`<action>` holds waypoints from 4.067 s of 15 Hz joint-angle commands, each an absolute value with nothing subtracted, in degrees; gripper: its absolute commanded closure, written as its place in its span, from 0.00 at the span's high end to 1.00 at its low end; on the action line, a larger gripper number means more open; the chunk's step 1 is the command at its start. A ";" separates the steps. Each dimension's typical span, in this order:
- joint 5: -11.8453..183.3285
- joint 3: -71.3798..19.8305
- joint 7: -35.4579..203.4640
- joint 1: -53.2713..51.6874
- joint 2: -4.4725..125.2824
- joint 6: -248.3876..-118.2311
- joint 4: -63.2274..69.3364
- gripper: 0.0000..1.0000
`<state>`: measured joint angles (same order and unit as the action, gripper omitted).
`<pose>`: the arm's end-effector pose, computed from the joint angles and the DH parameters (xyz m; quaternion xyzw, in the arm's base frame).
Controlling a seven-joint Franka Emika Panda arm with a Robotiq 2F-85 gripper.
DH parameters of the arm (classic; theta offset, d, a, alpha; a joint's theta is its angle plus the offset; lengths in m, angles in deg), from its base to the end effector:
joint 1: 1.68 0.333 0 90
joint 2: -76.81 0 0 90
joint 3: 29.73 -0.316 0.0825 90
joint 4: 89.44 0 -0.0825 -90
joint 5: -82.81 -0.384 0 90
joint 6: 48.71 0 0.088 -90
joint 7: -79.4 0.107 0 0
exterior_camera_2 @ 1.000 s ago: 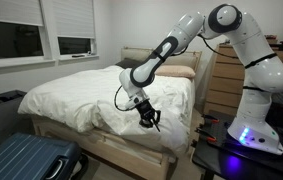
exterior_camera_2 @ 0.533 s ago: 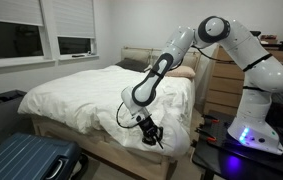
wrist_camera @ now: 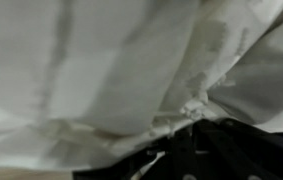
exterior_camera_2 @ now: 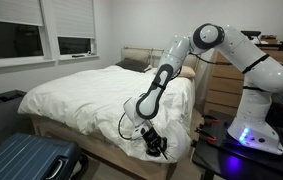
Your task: Lay the duvet flat on the bottom right side of the bed
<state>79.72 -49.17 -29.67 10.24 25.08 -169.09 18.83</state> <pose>0.4356 0.2923 0.0195 -0.3496 -0.8672 0.1443 0.3241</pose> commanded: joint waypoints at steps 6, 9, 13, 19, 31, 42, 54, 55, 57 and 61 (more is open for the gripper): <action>83.35 -51.20 -29.34 10.73 23.41 -175.50 20.40 0.01; 83.24 -52.08 -28.97 10.96 22.79 -184.61 20.88 0.01; 85.24 -51.94 -28.02 12.03 21.04 -198.79 22.36 0.01; 91.76 -51.08 -24.31 13.18 18.43 -212.60 23.28 0.01; 101.57 -49.17 -16.22 14.09 19.33 -223.87 25.48 0.32; 96.00 -62.62 -19.68 0.57 24.56 -205.68 18.35 1.00; 91.95 -53.70 -16.56 4.39 32.91 -192.48 11.41 1.00; 92.19 -51.95 -15.67 4.99 33.62 -192.65 11.44 1.00; 92.66 -48.25 -13.40 6.07 34.98 -193.61 11.56 1.00; 96.26 -40.88 -5.21 9.10 37.97 -194.95 11.70 1.00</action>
<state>93.64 -45.45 -11.63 6.43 34.67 -194.57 10.76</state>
